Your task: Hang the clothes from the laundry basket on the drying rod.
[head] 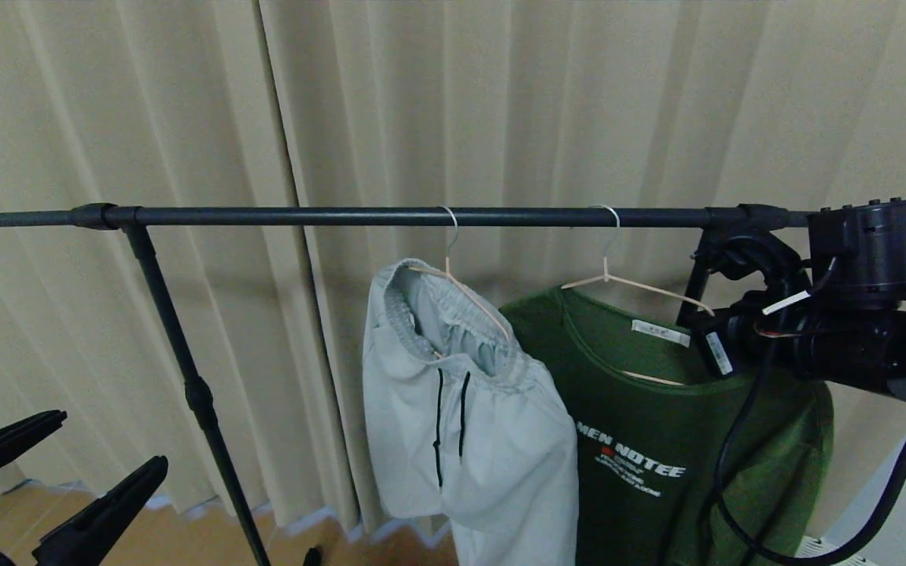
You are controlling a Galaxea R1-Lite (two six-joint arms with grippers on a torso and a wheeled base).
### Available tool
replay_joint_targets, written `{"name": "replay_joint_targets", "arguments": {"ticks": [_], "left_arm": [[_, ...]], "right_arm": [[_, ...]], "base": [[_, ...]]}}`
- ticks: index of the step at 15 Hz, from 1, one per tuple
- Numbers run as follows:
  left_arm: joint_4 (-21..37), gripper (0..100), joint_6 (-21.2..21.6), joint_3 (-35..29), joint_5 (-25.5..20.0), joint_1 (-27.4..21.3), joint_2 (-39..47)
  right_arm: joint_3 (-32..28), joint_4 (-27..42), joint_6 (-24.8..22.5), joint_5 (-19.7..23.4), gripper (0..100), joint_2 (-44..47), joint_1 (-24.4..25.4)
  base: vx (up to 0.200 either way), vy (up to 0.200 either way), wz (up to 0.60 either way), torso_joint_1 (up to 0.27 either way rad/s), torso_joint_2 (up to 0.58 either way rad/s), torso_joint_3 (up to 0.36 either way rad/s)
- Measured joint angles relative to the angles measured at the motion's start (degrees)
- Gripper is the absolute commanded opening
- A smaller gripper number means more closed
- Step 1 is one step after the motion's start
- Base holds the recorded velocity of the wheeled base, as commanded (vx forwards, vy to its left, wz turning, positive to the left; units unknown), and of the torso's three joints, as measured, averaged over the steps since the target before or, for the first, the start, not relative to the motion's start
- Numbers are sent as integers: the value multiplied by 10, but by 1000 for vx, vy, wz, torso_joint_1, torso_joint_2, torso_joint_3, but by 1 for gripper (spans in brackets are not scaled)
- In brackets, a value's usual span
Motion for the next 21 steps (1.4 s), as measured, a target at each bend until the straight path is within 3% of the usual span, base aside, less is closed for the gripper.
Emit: {"name": "replay_joint_targets", "arguments": {"ticks": [3,4,7,12,21], "left_arm": [[0,100,0,0,0,1,-3],[0,100,-1,0,0,1,-6],[1,100,-1,0,0,2,-15],[9,100,0,4,0,2,-16],[7,100,3,5,2,3,-18]], "right_arm": [[2,0,4,1,0,0,18],[3,0,4,1,100,-2,21],[17,-11,7,5,100,-6,26],[94,-186,14,38,100,-10,27],[206,-324,35,117,100,-44,26]], "base": [[0,0,0,0,0,0],[0,0,0,0,0,0],[0,0,0,0,0,0],[0,0,0,0,0,0],[0,0,0,0,0,0]]}}
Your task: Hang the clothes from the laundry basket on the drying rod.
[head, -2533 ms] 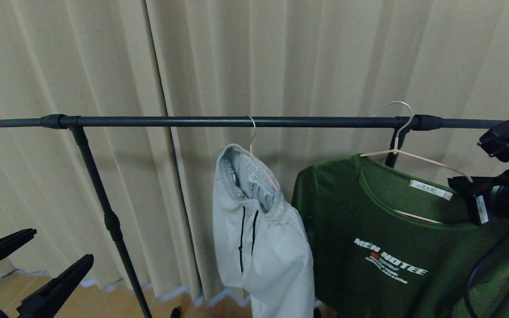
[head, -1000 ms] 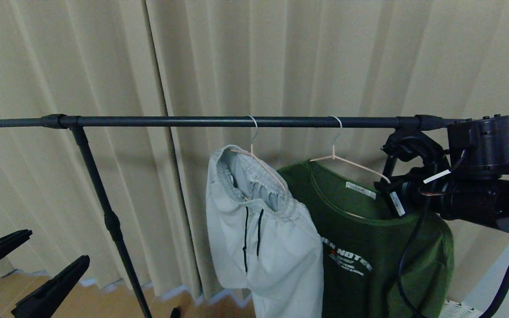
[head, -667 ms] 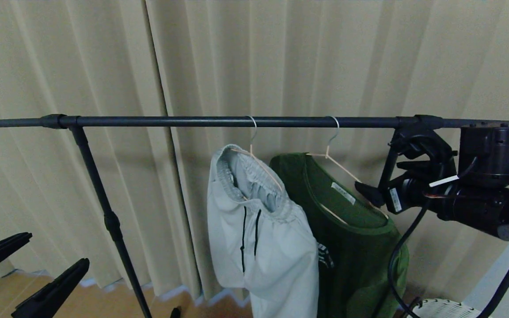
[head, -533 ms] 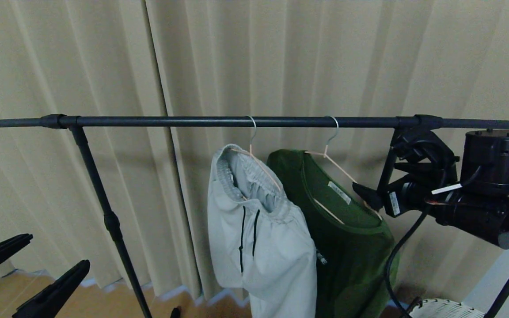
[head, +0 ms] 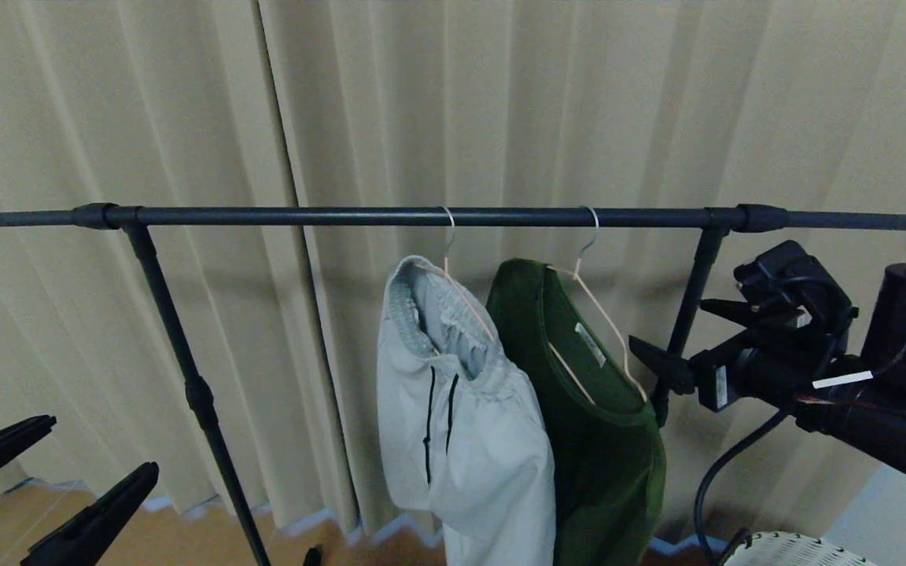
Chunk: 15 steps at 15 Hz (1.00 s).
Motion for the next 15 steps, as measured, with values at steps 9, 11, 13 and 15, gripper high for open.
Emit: {"name": "replay_joint_targets", "arguments": {"ticks": [9,11,13,15], "left_arm": [[76,100,-2,42,3,136,-136],[164,100,-2,50,2,160,-208],[271,100,0,53,1,171,-289],[347,100,-3,55,-2,176,-362]], "right_arm": [[158,-19,55,0,100,-191,0],[195,-14,55,0,100,-238,0],[225,16,55,-1,100,-287,0],[243,97,56,-4,100,-344,-7]], "base": [[0,0,0,0,0,0],[0,0,0,0,0,0],[0,0,0,0,0,0],[0,0,0,0,0,0]]}}
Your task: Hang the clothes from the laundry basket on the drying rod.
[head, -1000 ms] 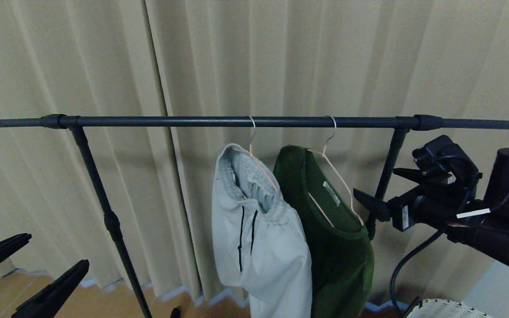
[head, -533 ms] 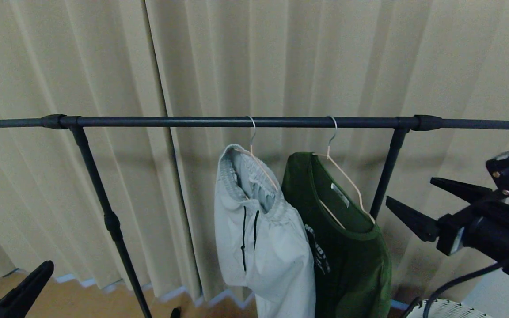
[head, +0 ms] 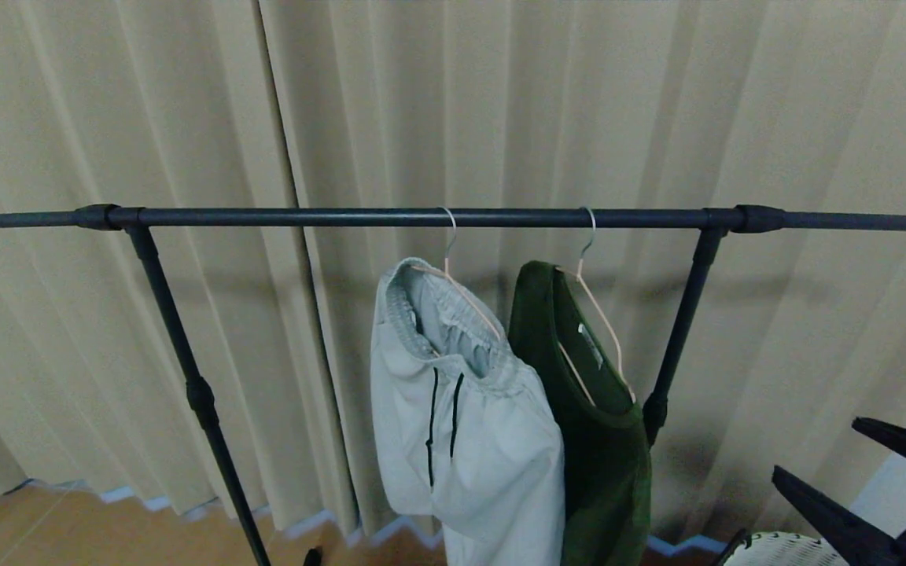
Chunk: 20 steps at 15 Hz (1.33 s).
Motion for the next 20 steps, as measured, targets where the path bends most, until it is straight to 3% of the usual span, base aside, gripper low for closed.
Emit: {"name": "replay_joint_targets", "arguments": {"ticks": [3,5,9,17,20], "left_arm": [[-4,100,-15,13,2,5,-50],[-39,100,-37,32,0,5,-62],[-43,100,-39,40,-1,6,-71],[-44,100,-70,40,1,6,-73],[-44,100,-73,40,1,6,-73]], "right_arm": [[8,156,1,-1,100,-100,-24],[10,247,2,-1,100,-172,-34],[21,371,3,-12,100,-293,-43],[30,390,25,-24,100,-411,-147],[30,390,24,-25,100,-453,-163]], "base": [[0,0,0,0,0,0],[0,0,0,0,0,0],[0,0,0,0,0,0],[0,0,0,0,0,0],[0,0,0,0,0,0]]}}
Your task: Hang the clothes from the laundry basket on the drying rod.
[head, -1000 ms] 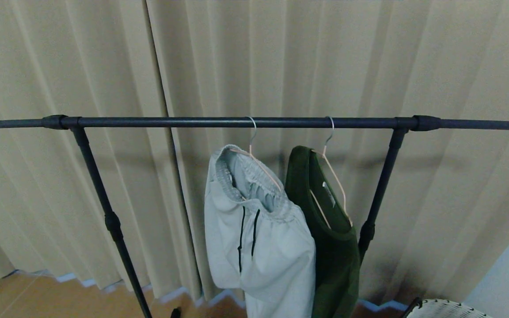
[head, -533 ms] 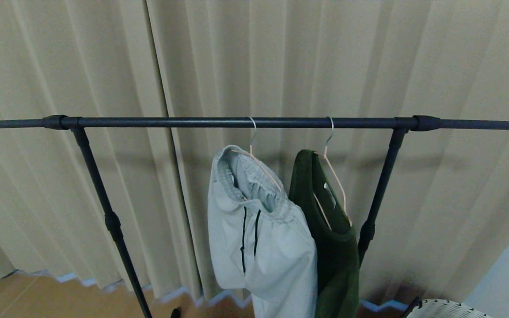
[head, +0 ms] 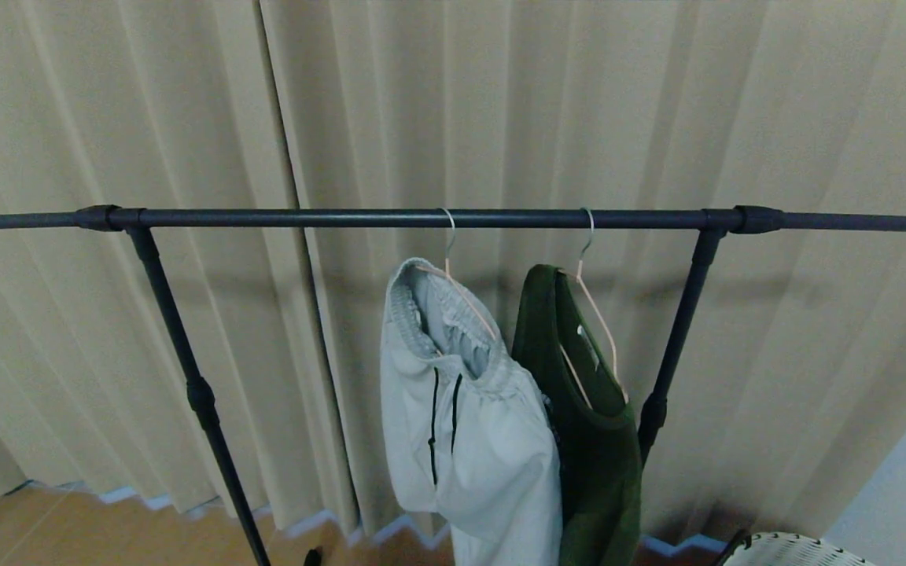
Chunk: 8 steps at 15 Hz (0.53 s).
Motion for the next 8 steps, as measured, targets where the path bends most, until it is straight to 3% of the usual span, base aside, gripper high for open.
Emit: {"name": "replay_joint_targets", "arguments": {"ticks": [5,8], "left_arm": [[0,100,0,0,0,0,0],[0,100,0,0,0,0,0]], "right_arm": [[5,-4,0,-9,100,-64,-38],[11,-6,-7,30,100,-75,-41]], "base": [[0,0,0,0,0,0],[0,0,0,0,0,0]]}}
